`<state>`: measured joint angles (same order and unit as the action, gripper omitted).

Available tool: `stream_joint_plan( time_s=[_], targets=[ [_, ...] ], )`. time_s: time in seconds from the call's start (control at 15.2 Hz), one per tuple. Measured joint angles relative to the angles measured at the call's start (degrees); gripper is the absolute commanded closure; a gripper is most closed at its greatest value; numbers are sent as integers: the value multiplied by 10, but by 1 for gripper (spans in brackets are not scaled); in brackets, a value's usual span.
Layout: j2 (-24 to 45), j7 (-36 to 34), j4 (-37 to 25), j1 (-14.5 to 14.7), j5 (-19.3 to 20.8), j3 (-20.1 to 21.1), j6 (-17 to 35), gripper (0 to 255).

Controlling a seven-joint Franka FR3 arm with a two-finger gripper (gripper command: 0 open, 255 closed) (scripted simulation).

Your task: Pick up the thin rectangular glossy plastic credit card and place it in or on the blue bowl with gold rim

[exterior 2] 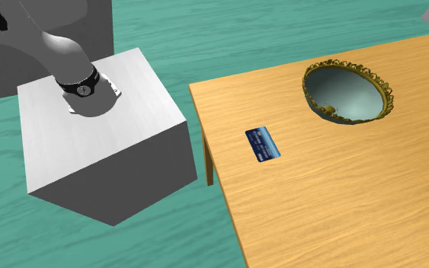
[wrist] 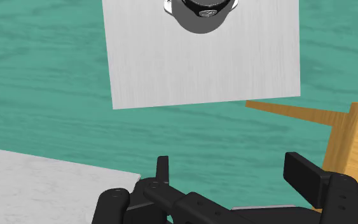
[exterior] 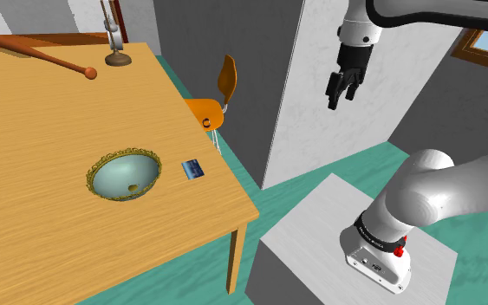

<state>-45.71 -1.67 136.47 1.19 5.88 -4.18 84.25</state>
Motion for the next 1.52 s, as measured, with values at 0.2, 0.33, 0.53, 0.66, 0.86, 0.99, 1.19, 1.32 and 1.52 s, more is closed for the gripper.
stream_joint_plan(
  time_s=[0.2,0.33,0.53,0.66,0.86,0.99,1.19,1.32,1.52],
  targets=[
    [-6,-16,20,4,-9,12,25,0],
    [-14,-43,48,11,-24,33,63,0],
    [-16,-86,83,23,-46,67,125,0],
    [-9,-113,98,30,-58,90,167,0],
    [7,-155,131,40,-74,126,245,0],
    [21,-185,140,45,-82,152,288,0],
    [61,-231,140,47,-86,193,358,0],
    [86,-265,146,45,-85,224,407,0],
    [135,-323,136,34,-71,274,475,0]
  ],
)
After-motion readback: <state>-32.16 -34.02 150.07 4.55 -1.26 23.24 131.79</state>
